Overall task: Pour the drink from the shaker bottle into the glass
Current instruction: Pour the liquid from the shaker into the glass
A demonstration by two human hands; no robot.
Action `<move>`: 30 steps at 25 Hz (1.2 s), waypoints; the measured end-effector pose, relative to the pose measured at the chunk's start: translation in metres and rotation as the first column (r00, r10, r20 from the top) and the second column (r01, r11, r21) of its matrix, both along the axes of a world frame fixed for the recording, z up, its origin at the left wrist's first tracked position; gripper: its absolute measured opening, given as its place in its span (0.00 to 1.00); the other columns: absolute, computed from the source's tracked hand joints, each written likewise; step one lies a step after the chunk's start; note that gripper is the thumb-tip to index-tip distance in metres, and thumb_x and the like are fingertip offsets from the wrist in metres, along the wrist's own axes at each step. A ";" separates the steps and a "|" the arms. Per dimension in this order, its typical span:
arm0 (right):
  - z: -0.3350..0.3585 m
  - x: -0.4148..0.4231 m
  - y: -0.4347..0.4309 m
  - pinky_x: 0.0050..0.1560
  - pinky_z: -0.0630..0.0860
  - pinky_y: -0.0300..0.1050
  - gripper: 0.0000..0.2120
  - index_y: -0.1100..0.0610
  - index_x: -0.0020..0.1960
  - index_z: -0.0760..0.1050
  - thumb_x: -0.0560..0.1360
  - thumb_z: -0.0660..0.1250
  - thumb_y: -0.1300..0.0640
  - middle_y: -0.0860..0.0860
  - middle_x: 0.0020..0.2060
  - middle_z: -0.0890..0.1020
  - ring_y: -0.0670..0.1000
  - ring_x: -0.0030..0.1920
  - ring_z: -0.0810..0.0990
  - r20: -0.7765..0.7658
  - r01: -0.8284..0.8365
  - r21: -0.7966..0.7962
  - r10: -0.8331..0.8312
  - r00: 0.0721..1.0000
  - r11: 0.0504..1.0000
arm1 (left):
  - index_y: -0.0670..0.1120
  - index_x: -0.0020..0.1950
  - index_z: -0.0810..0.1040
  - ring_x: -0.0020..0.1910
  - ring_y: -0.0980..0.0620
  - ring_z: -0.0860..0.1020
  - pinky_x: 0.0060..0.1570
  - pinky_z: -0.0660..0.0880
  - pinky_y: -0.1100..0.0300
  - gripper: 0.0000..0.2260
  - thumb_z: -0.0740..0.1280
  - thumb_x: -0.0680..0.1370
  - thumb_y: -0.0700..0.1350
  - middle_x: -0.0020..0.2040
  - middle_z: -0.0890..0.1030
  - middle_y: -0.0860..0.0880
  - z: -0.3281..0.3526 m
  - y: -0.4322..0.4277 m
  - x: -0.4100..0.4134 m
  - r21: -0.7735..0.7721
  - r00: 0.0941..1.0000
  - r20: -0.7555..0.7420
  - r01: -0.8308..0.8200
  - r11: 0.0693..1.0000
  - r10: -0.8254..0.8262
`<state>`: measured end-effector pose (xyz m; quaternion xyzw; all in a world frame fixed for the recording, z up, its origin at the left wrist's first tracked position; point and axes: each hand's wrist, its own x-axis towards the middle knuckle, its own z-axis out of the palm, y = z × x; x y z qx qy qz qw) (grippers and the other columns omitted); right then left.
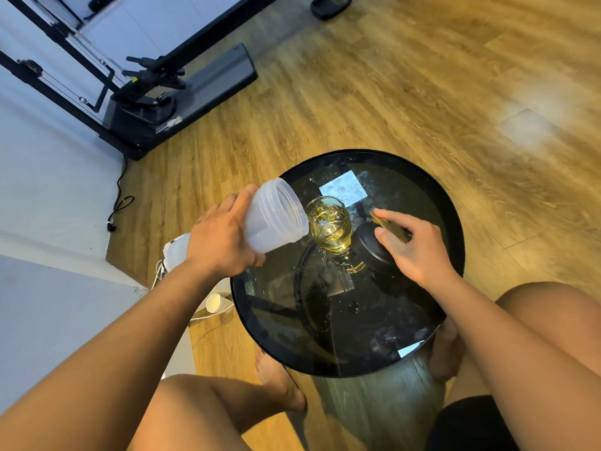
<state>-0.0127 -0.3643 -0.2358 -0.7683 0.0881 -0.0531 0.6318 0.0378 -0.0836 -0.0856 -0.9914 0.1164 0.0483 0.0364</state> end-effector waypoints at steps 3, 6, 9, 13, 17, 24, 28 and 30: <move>0.000 0.000 0.000 0.59 0.68 0.37 0.14 0.41 0.59 0.80 0.74 0.70 0.52 0.40 0.56 0.80 0.42 0.59 0.75 0.002 0.001 0.007 -0.001 1.000 1.000 | 0.55 0.79 0.58 0.61 0.43 0.75 0.57 0.76 0.43 0.53 0.83 0.61 0.50 0.64 0.75 0.50 0.001 -0.001 -0.001 -0.026 1.000 0.008 -0.016 1.000 0.016; -0.001 0.000 -0.001 0.58 0.68 0.36 0.15 0.42 0.60 0.79 0.74 0.70 0.51 0.41 0.57 0.80 0.42 0.59 0.75 0.001 -0.001 0.005 0.001 1.000 1.000 | 0.54 0.79 0.58 0.62 0.43 0.75 0.57 0.77 0.41 0.53 0.83 0.61 0.50 0.64 0.75 0.49 0.002 -0.001 0.000 -0.040 1.000 0.002 -0.014 0.999 0.014; -0.001 0.000 -0.001 0.57 0.67 0.33 0.15 0.42 0.60 0.79 0.74 0.70 0.51 0.40 0.56 0.80 0.40 0.58 0.74 -0.004 -0.001 0.002 0.001 1.000 1.000 | 0.54 0.80 0.58 0.62 0.43 0.75 0.58 0.77 0.39 0.52 0.84 0.62 0.50 0.64 0.75 0.49 0.002 -0.001 -0.001 -0.035 1.000 0.009 -0.004 0.999 0.004; 0.000 0.001 0.000 0.55 0.66 0.29 0.14 0.41 0.59 0.80 0.74 0.70 0.51 0.38 0.55 0.79 0.38 0.57 0.74 -0.005 0.006 -0.005 -0.006 1.000 1.000 | 0.55 0.80 0.57 0.62 0.42 0.75 0.60 0.76 0.38 0.54 0.84 0.62 0.50 0.64 0.74 0.48 0.002 -0.001 0.001 -0.005 1.000 0.020 -0.003 1.000 0.003; 0.000 0.001 0.000 0.56 0.66 0.31 0.14 0.41 0.59 0.79 0.74 0.70 0.51 0.39 0.56 0.79 0.38 0.57 0.74 -0.008 0.000 -0.007 0.000 1.000 1.000 | 0.55 0.80 0.57 0.61 0.42 0.75 0.60 0.76 0.39 0.54 0.84 0.61 0.50 0.63 0.75 0.49 0.002 0.001 0.002 -0.001 1.000 0.030 0.005 1.000 -0.005; -0.001 0.001 0.000 0.57 0.66 0.32 0.14 0.42 0.60 0.79 0.74 0.69 0.51 0.40 0.57 0.80 0.40 0.59 0.74 -0.009 -0.003 -0.007 0.003 1.000 1.000 | 0.54 0.80 0.57 0.61 0.42 0.75 0.61 0.75 0.38 0.53 0.84 0.62 0.50 0.62 0.75 0.48 0.002 0.002 0.002 0.013 0.999 0.036 0.023 1.000 -0.024; 0.000 0.001 0.000 0.56 0.65 0.30 0.15 0.42 0.60 0.79 0.74 0.69 0.51 0.39 0.57 0.79 0.38 0.58 0.73 -0.013 -0.001 -0.005 0.001 1.000 1.000 | 0.55 0.80 0.57 0.61 0.41 0.75 0.61 0.75 0.39 0.53 0.83 0.61 0.50 0.63 0.75 0.48 0.004 -0.001 0.002 0.021 0.999 0.045 0.026 0.999 -0.027; 0.000 0.001 0.000 0.55 0.65 0.30 0.15 0.41 0.60 0.79 0.74 0.69 0.51 0.39 0.57 0.79 0.38 0.58 0.73 -0.016 -0.001 -0.004 0.001 1.000 1.000 | 0.55 0.80 0.57 0.61 0.41 0.75 0.61 0.74 0.39 0.53 0.83 0.61 0.50 0.63 0.75 0.48 0.004 -0.002 0.002 0.028 0.998 0.043 0.036 0.999 -0.037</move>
